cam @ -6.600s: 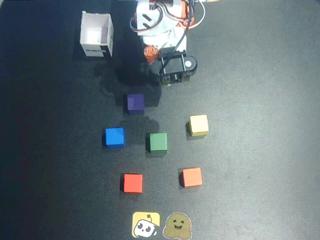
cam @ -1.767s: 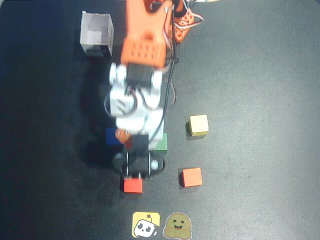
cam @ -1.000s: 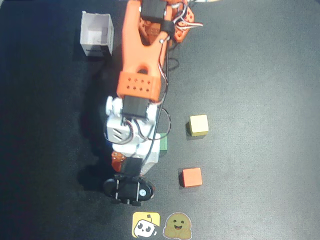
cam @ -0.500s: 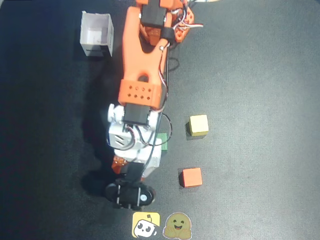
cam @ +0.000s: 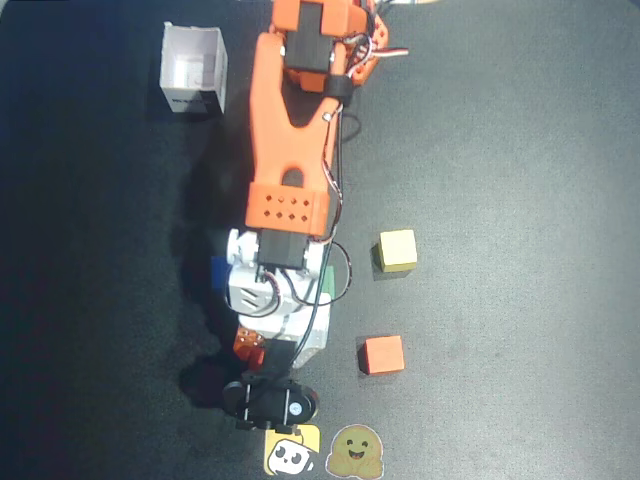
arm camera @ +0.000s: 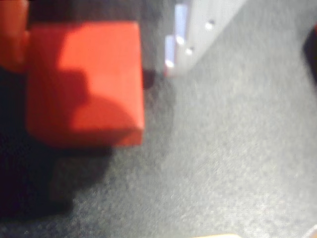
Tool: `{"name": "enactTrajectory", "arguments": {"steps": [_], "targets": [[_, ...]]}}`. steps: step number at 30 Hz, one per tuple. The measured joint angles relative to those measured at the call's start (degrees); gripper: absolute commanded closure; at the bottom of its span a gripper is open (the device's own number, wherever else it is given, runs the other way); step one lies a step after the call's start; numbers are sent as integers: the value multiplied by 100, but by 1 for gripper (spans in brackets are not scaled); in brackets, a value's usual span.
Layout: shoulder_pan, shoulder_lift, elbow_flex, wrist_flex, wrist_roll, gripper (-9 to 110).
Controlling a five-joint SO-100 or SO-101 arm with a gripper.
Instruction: Put the red cube on top of the yellow cube.
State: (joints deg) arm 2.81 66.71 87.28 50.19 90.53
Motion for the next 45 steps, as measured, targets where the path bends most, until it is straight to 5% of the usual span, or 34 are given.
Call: {"name": "enactTrajectory", "arguments": {"steps": [13,24,35,45], "targets": [[88,-167,0,-255,9,98],[105,-70,79,-123,9,97],[-88,1802,185,1362,9,97],[-1063,3410,1890,1301,18,97]]}}
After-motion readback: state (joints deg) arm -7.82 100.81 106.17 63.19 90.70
